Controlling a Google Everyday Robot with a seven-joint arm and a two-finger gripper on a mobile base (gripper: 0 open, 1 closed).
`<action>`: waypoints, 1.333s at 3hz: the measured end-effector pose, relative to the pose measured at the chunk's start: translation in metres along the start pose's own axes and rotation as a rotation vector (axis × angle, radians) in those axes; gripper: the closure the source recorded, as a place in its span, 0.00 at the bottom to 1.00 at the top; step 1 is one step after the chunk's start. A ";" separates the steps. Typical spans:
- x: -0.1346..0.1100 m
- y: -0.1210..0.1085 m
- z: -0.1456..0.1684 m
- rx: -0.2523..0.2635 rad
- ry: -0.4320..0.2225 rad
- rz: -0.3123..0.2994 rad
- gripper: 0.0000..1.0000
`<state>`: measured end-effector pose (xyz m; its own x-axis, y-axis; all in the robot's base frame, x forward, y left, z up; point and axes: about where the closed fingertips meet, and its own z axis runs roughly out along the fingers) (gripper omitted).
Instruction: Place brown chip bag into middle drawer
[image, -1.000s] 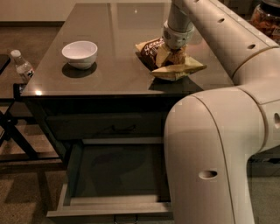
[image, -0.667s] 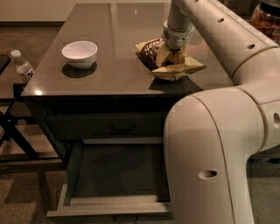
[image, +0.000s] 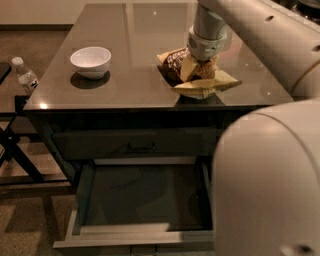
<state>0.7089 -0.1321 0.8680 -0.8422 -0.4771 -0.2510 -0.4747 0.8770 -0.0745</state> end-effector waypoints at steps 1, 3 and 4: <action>0.054 0.016 -0.016 0.004 0.032 0.044 1.00; 0.080 0.026 -0.033 0.007 0.030 0.066 1.00; 0.116 0.033 -0.042 0.007 0.051 0.117 1.00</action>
Offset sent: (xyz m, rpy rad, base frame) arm -0.0362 -0.0091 0.0071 0.0027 0.0036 -0.0382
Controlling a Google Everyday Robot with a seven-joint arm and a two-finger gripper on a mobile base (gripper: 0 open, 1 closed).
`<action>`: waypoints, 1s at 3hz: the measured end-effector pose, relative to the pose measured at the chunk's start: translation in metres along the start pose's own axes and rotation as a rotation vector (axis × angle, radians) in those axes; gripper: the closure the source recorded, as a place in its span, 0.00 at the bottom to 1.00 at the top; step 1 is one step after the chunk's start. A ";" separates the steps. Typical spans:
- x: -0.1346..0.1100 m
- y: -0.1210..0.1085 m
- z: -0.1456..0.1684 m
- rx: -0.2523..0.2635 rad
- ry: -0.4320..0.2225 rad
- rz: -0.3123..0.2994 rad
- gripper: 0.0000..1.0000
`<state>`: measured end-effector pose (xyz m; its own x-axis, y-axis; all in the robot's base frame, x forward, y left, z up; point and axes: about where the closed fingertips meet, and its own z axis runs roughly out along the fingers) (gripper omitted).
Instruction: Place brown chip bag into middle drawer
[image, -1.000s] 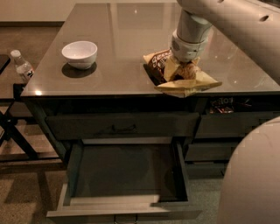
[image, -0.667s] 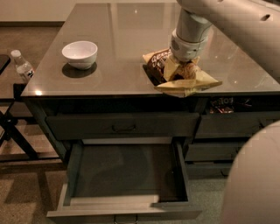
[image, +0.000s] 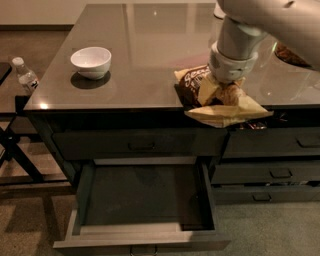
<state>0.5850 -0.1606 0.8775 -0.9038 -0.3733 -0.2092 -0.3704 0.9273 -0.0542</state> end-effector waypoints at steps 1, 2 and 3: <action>0.040 0.007 0.005 -0.036 0.037 0.003 1.00; 0.040 0.007 0.005 -0.036 0.037 0.003 1.00; 0.055 0.015 0.011 -0.035 0.059 0.024 1.00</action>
Offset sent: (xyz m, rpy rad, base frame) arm -0.0314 -0.0062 -0.0097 0.0191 0.0355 0.0028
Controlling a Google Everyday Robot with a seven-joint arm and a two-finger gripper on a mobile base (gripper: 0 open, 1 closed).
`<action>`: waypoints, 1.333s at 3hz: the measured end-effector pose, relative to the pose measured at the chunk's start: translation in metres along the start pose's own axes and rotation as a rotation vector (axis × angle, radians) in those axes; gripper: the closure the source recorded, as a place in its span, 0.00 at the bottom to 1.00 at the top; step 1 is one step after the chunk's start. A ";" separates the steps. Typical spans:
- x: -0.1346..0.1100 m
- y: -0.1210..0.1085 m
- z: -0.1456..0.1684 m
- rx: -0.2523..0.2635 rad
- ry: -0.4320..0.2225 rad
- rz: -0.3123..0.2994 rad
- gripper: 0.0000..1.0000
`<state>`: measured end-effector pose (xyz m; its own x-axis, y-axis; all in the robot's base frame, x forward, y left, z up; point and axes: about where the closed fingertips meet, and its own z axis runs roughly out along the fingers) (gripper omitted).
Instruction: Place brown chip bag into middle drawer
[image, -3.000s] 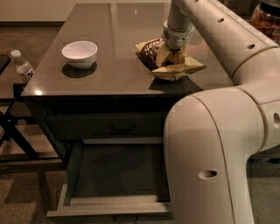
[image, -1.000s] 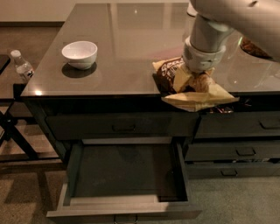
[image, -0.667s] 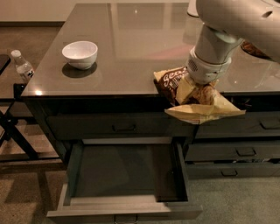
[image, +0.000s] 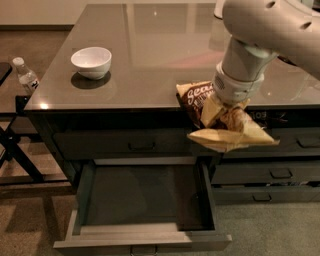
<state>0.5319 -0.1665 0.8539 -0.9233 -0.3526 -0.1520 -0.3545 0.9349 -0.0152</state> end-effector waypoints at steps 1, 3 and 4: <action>0.044 0.002 0.025 -0.008 0.072 0.105 1.00; 0.098 0.001 0.063 -0.035 0.176 0.227 1.00; 0.106 0.006 0.077 -0.068 0.193 0.241 1.00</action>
Offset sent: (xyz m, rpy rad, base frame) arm -0.1213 -0.0468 -0.1208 0.0224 0.2976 -0.3514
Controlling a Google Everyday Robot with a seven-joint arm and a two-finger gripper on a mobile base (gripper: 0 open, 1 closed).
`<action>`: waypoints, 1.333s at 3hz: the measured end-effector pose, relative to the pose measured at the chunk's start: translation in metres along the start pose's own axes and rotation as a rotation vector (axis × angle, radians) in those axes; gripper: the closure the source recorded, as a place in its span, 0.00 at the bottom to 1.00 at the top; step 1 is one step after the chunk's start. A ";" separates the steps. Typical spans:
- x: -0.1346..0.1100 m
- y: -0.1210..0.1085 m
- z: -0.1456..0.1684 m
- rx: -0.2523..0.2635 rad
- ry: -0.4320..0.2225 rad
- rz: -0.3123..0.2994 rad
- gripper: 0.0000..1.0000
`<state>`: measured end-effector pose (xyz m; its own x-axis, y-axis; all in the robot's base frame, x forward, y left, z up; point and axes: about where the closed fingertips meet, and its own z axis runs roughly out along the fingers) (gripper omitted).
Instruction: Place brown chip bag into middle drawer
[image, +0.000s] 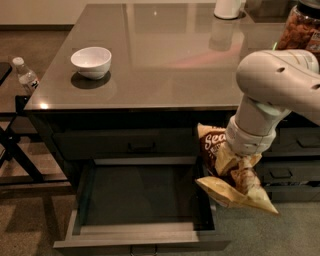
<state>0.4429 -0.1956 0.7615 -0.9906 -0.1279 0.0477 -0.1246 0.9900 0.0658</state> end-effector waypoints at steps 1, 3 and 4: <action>0.012 0.010 0.040 -0.053 0.057 0.023 1.00; 0.023 0.024 0.086 -0.115 0.123 0.046 1.00; 0.021 0.038 0.117 -0.179 0.137 0.045 1.00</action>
Offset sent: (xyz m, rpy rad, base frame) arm -0.0423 0.0422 -0.1271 0.1492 0.2155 -0.0617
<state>0.4114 -0.1539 0.6481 -0.9766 -0.1030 0.1887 -0.0568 0.9702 0.2356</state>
